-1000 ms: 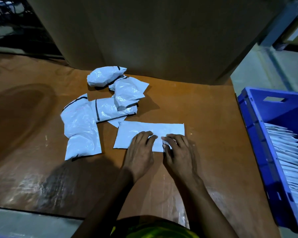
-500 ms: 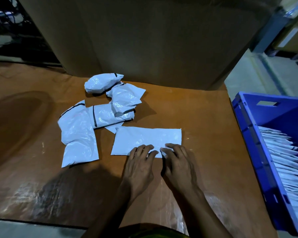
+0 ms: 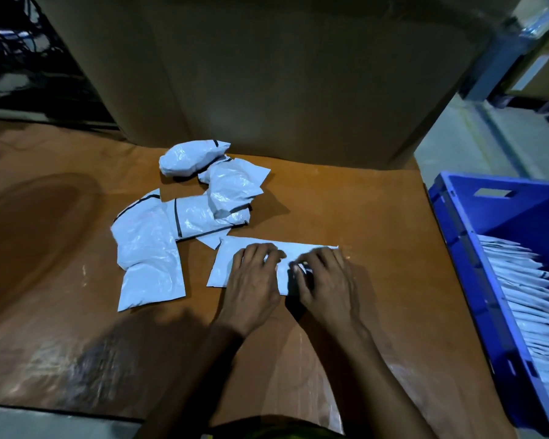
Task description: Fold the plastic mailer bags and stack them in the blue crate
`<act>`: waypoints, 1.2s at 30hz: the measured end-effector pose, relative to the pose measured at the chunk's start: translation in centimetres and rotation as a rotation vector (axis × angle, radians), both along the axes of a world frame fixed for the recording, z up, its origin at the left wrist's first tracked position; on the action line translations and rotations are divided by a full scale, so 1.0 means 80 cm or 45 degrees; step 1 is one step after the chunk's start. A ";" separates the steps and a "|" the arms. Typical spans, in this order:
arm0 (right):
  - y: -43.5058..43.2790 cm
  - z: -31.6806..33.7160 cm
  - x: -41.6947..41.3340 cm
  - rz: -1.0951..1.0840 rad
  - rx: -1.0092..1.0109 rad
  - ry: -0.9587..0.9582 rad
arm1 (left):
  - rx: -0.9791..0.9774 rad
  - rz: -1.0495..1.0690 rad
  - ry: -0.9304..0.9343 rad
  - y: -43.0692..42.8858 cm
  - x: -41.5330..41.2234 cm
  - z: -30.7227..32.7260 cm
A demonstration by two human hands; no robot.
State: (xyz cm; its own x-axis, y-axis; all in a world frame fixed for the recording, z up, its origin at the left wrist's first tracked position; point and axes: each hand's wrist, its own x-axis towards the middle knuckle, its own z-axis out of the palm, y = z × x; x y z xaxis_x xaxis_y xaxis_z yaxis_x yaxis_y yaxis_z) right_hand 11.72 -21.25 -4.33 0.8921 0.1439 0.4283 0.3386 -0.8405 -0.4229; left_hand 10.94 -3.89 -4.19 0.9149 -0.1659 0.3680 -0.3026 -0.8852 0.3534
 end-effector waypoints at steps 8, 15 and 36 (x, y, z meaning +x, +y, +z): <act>-0.021 0.003 0.005 0.115 -0.004 -0.062 | -0.149 -0.029 0.056 0.030 0.015 -0.005; -0.023 -0.005 0.012 0.391 0.008 0.056 | -0.070 -0.032 0.078 0.054 0.020 -0.008; -0.010 -0.022 0.036 0.431 0.091 0.075 | -0.264 0.114 -0.091 0.058 0.002 -0.051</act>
